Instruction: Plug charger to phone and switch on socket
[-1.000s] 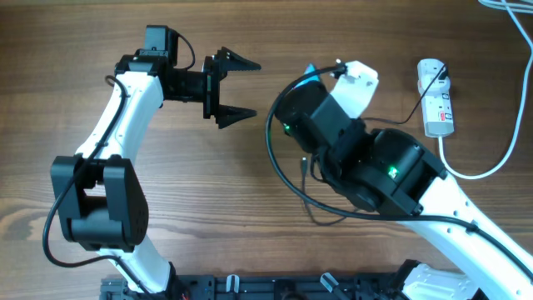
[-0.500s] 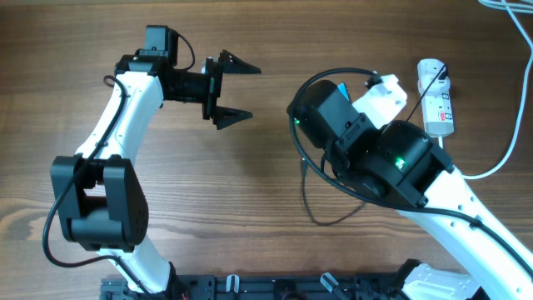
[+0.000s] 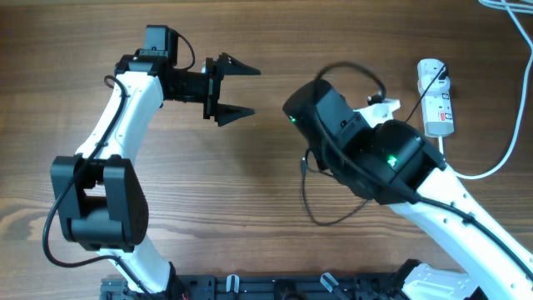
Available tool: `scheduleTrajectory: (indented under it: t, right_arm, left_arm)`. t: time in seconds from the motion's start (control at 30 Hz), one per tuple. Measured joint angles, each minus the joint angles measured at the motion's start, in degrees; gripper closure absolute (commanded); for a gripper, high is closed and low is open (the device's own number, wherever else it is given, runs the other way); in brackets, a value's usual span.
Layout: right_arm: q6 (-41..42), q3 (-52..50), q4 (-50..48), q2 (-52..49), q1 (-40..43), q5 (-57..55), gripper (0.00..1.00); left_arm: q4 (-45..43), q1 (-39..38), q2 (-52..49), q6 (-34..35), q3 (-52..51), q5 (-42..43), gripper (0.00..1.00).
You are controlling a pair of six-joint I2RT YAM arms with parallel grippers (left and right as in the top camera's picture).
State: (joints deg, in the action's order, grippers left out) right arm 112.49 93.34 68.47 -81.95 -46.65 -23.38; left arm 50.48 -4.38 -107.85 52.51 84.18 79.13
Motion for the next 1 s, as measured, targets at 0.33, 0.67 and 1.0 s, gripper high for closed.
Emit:
scheduleTrajectory:
  t: [0.33, 0.67, 1.0]
  right_arm:
    - [4.96, -0.02, -11.15, -5.55, 0.0, 2.51, 0.96]
    - [5.57, -0.17, -19.02, -8.28, -0.02, 3.04, 0.96]
    - [5.53, -0.2, -20.37, -11.02, -1.31, 3.04, 0.96]
  left_arm:
    - [0.0, 0.0, 0.0, 3.96, 0.0, 7.19, 0.24]
    - [0.0, 0.0, 0.13, 5.73, 0.0, 7.8, 0.27]
    - [0.0, 0.0, 0.2, 7.41, 0.0, 5.99, 0.28]
